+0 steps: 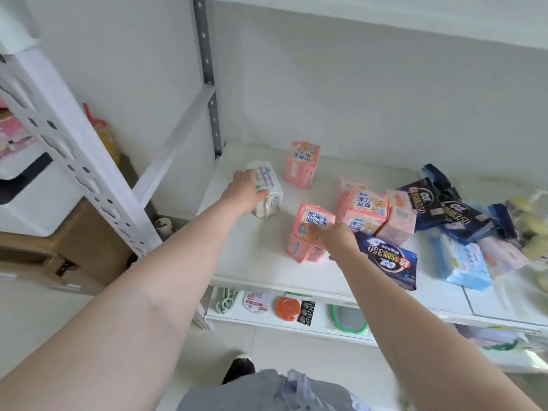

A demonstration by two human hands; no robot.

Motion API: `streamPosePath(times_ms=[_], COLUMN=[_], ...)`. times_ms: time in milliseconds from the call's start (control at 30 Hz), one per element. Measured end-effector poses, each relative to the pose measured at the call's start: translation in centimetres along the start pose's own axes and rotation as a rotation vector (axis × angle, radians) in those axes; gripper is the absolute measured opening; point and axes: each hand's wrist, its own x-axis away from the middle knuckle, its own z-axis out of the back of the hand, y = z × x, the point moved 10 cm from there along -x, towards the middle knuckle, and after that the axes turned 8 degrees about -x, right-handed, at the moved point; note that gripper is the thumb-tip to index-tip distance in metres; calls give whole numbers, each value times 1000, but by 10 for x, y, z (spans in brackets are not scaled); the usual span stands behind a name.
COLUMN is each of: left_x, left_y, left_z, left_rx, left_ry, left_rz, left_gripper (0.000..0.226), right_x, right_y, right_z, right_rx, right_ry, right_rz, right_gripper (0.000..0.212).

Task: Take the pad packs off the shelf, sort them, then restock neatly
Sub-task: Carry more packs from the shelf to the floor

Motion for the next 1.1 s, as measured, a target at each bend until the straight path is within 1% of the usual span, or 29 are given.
streamPosePath(times_ms=[100,233,333,400,500,567,633,700,767,800,867,933,1033,1100], left_x=[-33,-69,-88,-95,-102,-101,-96,-91,-84,-81,-71,-59,-41,-27], left_y=[-15,-23,-22,-18,-14,-17,-26,-40,-49,-49,-47,-47,-52,-52], left_z=[-4,-9,-13,-17,-29,-30,-31,-37,-45,-50,-53,-51,-47,-42], left_rx=[61,152,195,195,149,65,41,159,405,545,679,698,705,719], left_ry=[-47,-72,-89,-117,-181,-192,-217,-251,-291,-309,-310,-290,-261,-250], left_rz=[43,60,57,44,37,57,118,206,281,292,272,249,230,228], left_gripper=[56,59,74,85,94,99,101,99,100,95,72,60,58,55], right_x=[-10,-24,-29,-28,-23,-24,-27,-29,-28,-27,-25,-25,-23,-18], right_y=[-2,-7,-8,-4,10,15,17,15,10,6,1,-5,-11,-15], right_z=[-6,-9,-11,-12,-17,-25,-32,-38,-42,-44,-46,-44,-36,-29], right_rx=[-79,-183,-219,-259,-190,-259,-371,-446,-524,-565,-644,-717,-799,-825], right_ry=[26,25,-10,-11,-41,-85,-105,-123,-132,-130,-120,-83,-20,-17], right_rz=[-17,-22,-47,-137,-317,-354,-369,-369,-367,-362,-336,-279,-189,-139], right_gripper=[52,52,50,53,72,76,74,66,55,50,43,43,52,53])
